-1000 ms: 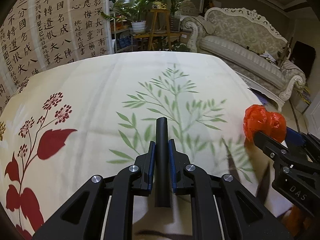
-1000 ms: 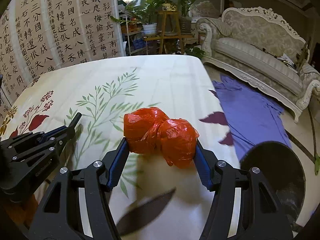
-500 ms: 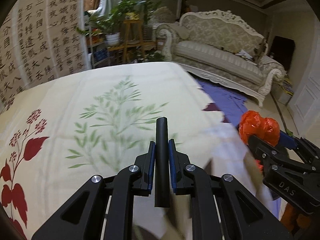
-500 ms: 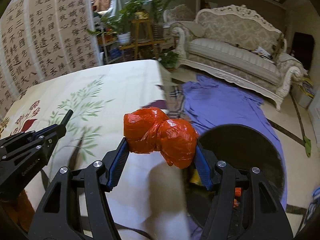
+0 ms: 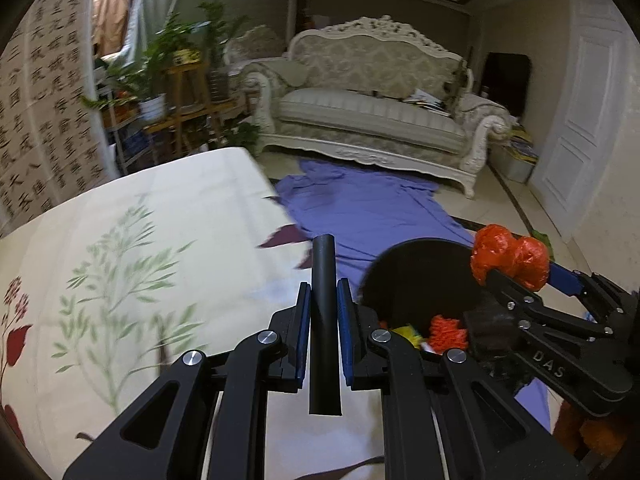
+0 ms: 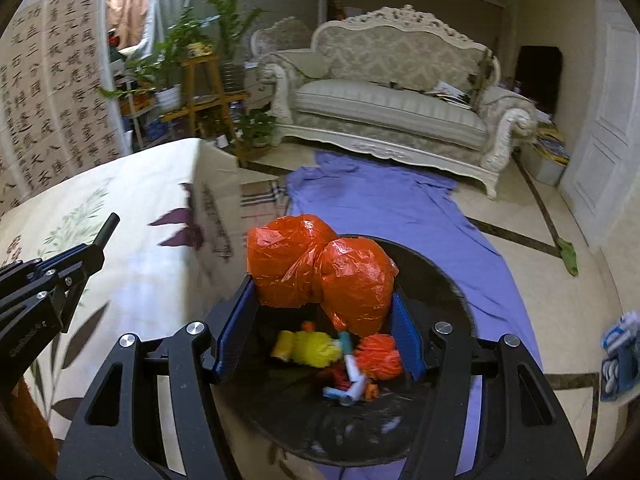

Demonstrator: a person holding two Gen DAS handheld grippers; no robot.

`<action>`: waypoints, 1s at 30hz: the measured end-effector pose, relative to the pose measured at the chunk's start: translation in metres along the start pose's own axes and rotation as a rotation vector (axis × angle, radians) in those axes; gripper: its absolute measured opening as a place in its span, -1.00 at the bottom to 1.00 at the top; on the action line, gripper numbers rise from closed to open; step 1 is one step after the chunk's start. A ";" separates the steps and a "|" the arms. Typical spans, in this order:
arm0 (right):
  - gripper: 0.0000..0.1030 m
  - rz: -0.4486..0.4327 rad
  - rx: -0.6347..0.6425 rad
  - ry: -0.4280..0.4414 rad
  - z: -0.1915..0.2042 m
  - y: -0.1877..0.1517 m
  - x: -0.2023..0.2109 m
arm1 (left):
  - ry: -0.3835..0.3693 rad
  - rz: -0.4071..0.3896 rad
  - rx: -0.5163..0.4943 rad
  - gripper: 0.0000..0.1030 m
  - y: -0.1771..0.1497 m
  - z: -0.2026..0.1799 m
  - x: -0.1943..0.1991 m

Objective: Collect trash
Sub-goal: 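Carry the tube and red bag over the black bin, then open the right gripper to drop the red bag while the left releases the tube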

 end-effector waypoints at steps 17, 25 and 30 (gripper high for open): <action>0.31 0.029 -0.081 -0.059 -0.060 -0.023 -0.026 | -0.029 0.028 -0.110 -0.72 -0.002 -0.066 -0.052; 0.43 0.034 -0.121 -0.068 -0.076 -0.025 -0.034 | -0.029 0.068 -0.108 -0.72 -0.008 -0.070 -0.066; 0.43 0.039 -0.141 -0.086 -0.088 -0.028 -0.034 | -0.028 0.087 -0.112 -0.71 -0.011 -0.074 -0.072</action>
Point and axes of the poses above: each gripper's, at about its wrist camera, not at the fingertips, and x roughly against the way its jaws point, z to its left, y to its top, the point moved 10 cm from there along -x, roughly the way its jaws point, and after that the axes turned 15 degrees about x, right-handed, at the moved point
